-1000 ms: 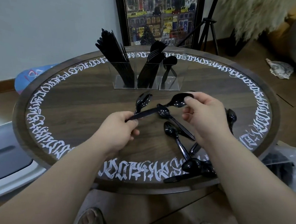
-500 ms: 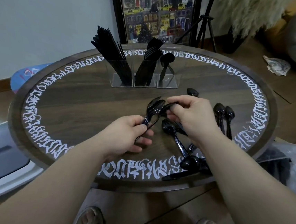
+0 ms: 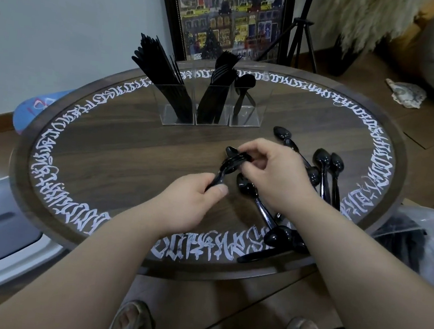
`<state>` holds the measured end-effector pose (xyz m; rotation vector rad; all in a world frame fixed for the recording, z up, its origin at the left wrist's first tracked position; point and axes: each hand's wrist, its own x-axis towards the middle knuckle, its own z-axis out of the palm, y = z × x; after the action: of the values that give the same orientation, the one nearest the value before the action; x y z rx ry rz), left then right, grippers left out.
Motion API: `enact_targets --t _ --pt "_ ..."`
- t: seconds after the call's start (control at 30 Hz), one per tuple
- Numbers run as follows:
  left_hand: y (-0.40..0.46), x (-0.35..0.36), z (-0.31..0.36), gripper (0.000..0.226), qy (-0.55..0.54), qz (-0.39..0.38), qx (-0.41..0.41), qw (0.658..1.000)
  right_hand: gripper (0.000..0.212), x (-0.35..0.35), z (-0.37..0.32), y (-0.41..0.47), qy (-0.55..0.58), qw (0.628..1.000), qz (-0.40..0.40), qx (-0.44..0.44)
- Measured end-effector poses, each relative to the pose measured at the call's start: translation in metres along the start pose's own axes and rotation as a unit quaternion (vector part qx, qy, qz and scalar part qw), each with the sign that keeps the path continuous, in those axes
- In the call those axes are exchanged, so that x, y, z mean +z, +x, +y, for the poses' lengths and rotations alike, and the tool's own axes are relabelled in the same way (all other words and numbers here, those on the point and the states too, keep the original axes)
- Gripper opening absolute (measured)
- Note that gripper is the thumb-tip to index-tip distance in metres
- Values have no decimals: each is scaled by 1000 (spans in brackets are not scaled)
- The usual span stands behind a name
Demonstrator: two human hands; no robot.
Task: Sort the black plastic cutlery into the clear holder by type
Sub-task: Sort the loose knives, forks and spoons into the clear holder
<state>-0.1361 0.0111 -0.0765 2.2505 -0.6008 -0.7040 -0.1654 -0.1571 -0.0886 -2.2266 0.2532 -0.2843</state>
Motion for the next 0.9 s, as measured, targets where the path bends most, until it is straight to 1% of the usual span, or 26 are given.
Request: enact_targets --t 0.07,0.1,0.13,0.17,0.23,0.27,0.37,0.47,0.6,0.73,0.9 --pt "2 1 -4 27 37 46 -7 998 19 -11 4 3 -39 998 31 28" --pt "2 1 -6 27 48 64 -13 997 13 -17 6 3 -84 995 29 46" --pt "3 0 -9 27 53 81 -20 995 5 -23 9 1 -135 989 6 65" --pt "3 -1 -12 27 51 95 -28 994 5 -26 12 -1 -180 980 -29 82" --pt "4 -3 -16 28 48 115 -41 991 16 -26 17 -6 -225 963 -103 109" --pt "4 -3 -16 29 47 123 -40 990 19 -24 19 -8 -237 957 -122 114" --pt "6 0 -13 30 29 145 -32 988 27 -15 20 -9 -272 946 -135 111" --pt "7 2 -12 30 25 145 -35 988 24 -6 20 -8 -291 940 -144 107" --pt "7 2 -13 30 30 136 -43 989 15 0 24 -5 -284 944 -124 112" --pt "8 0 -13 30 32 135 -46 989 17 4 24 -5 -287 944 -112 118" --pt "6 0 -12 27 26 135 -44 990 18 4 23 -4 -276 943 -132 132"
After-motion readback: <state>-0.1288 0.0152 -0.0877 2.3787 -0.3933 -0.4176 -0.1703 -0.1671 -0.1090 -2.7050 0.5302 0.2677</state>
